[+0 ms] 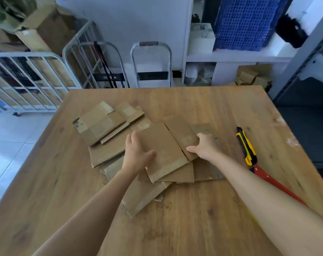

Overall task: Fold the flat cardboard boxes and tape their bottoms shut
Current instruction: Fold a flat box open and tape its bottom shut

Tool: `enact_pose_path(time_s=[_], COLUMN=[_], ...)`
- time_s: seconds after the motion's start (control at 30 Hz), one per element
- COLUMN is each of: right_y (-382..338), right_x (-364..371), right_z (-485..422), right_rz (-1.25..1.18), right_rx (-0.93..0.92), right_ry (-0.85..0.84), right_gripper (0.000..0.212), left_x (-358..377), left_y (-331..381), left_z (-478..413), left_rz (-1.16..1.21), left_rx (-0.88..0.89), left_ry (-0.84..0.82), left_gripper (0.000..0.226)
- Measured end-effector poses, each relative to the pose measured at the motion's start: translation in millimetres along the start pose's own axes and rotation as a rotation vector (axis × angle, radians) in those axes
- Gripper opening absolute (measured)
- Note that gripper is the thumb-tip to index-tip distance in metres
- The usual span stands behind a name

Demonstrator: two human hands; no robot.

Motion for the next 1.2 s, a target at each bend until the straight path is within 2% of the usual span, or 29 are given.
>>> enact_pose_path(time_s=[0.1,0.2,0.33,0.5,0.57,0.6,0.7,0.83,0.97,1.1,1.17,1.2], right_y=[10.4,24.8,41.6,56.7,62.8,66.5,82.1,98.3,109.7,114.6,114.1,113.8], right_x=[-6.9,-18.0,-33.9,-35.0,-32.0,-31.5,-25.9,-20.2,-15.1,-1.6,8.1,17.0], right_z=[9.7,19.9,35.8,58.6,69.8,78.6,104.6,139.6,169.2,192.2,202.0,204.1], right_rz=[-0.191,-0.31,-0.243,-0.245,-0.287,-0.304,-0.324,-0.282,-0.267,-0.358,-0.439,-0.473], right_rx=[0.005,0.01,-0.04,-0.136,-0.174,-0.181,-0.195,-0.25,-0.254,-0.219,-0.208,-0.209], right_ry=[0.026,0.041,0.045,0.019,0.026,0.047,0.099,0.156,0.228,0.237,0.153,0.076], right_gripper=[0.04,0.039,0.034,0.042,0.019,0.014,0.047,0.055,0.058,0.046,0.026,0.023], left_x=[-5.0,-8.6,-14.5,-19.4,-19.9,-19.1,-12.9,-8.2,-5.8,-7.6,-4.4,-0.1], left_y=[3.3,9.3,23.1,43.6,47.5,47.7,44.0,39.9,35.9,37.6,40.2,42.3], left_z=[5.7,14.4,30.3,62.6,76.7,83.9,105.6,127.9,148.9,166.0,172.3,176.4], left_rz=[0.056,0.07,0.094,0.044,0.097,0.136,0.268,0.374,0.446,0.504,0.516,0.52], left_rx=[-0.02,-0.041,-0.041,0.0,-0.027,-0.051,-0.141,-0.198,-0.275,-0.233,-0.182,-0.158], left_ry=[0.089,0.104,0.141,0.213,0.271,0.296,0.333,0.375,0.381,0.333,0.251,0.189], left_gripper=[0.084,0.087,0.089,0.065,0.055,0.049,0.037,0.032,0.04,0.031,0.026,0.025])
Point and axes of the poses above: each hand's wrist, its own z-axis away from the middle knuckle, its own x-axis out of the palm, y = z × x, the point moved 5 cm from there along -z, towards the middle knuckle, and after that the axes turned 12 degrees about x, right-handed, at the moved point
